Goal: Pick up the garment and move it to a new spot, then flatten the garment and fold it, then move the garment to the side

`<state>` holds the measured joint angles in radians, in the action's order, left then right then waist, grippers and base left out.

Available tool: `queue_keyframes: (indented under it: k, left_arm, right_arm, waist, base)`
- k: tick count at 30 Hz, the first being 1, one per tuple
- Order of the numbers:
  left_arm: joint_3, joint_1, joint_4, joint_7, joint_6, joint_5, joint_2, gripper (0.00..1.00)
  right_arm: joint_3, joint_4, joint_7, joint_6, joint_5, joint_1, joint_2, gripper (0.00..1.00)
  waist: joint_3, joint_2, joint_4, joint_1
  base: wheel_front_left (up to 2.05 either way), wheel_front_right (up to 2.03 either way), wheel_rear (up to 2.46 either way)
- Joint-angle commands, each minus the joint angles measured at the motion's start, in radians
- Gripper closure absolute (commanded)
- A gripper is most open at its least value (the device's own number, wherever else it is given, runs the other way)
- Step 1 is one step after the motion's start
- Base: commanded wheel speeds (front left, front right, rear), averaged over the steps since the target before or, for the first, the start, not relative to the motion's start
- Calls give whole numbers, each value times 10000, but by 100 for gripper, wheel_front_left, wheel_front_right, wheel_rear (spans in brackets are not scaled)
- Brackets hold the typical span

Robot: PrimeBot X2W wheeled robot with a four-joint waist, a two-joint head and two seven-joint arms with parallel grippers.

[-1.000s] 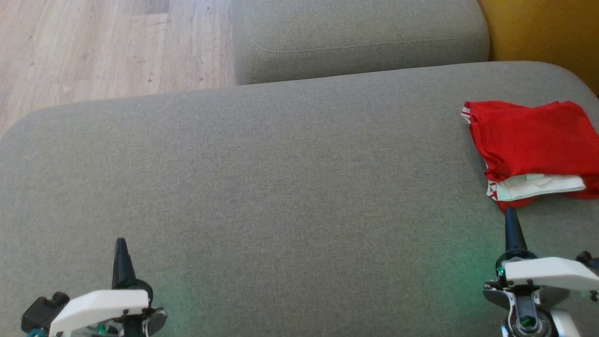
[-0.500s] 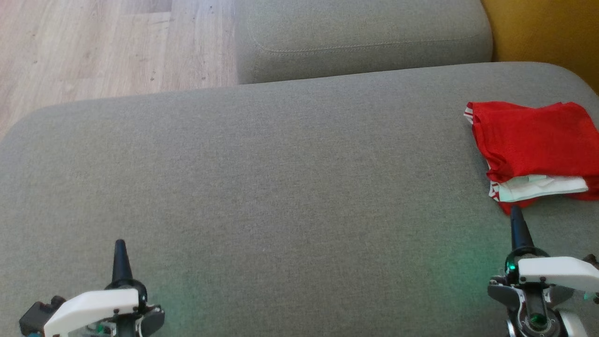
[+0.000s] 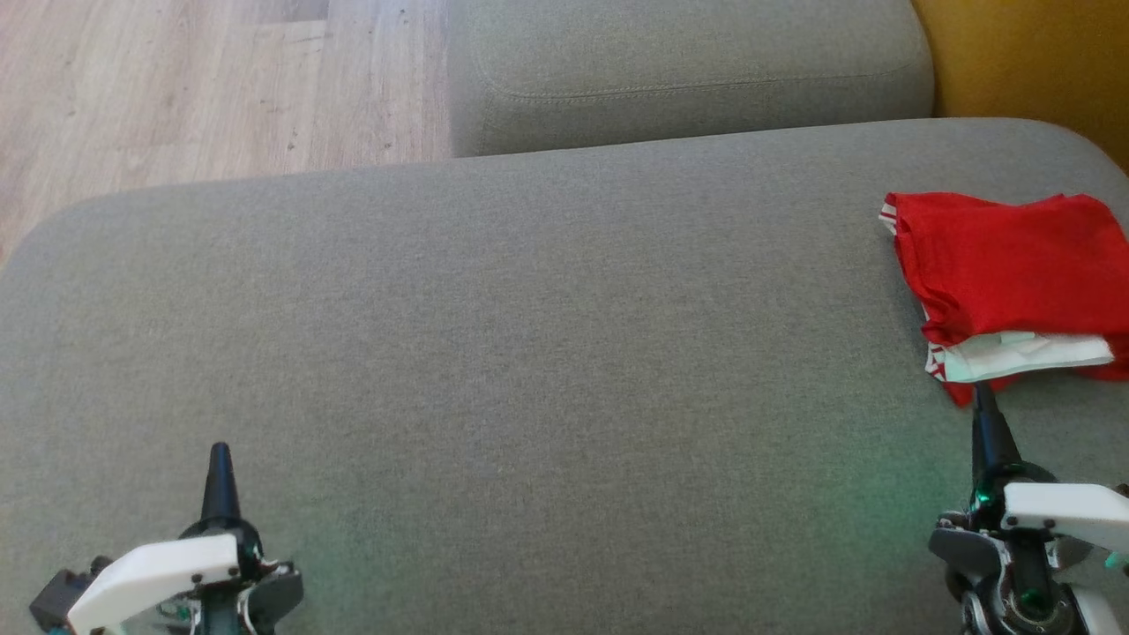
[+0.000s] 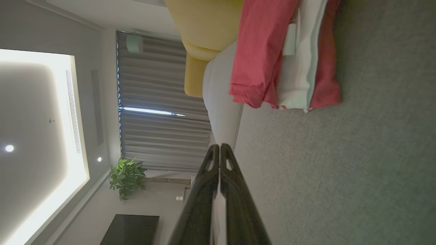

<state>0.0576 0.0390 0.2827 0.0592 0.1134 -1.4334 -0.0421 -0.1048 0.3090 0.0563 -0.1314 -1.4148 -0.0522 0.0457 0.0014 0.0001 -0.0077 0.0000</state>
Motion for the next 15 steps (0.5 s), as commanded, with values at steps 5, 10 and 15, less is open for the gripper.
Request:
queue_keyframes:
  k: [5,10,15]
  left_arm:
    - [412,598,-360,238,109,-776,-75,100]
    - [484,644,-366,385,140,-1253,-78,100]
    - [556,689,-372,532,171,-1730,-81,100]
  right_arm:
    - [51,-503,275,7,-870,-550,43,100]
    - [-18,-571,419,7,-1391,-554,44,100]
    - [-87,-639,563,7,-1912,-557,45,100]
  waist:
    - [7,-1,31,0]
    - [12,-1,53,0]
    - [17,-1,76,0]
  base:
    - [0,0,0]
    - [0,0,0]
    - [0,0,0]
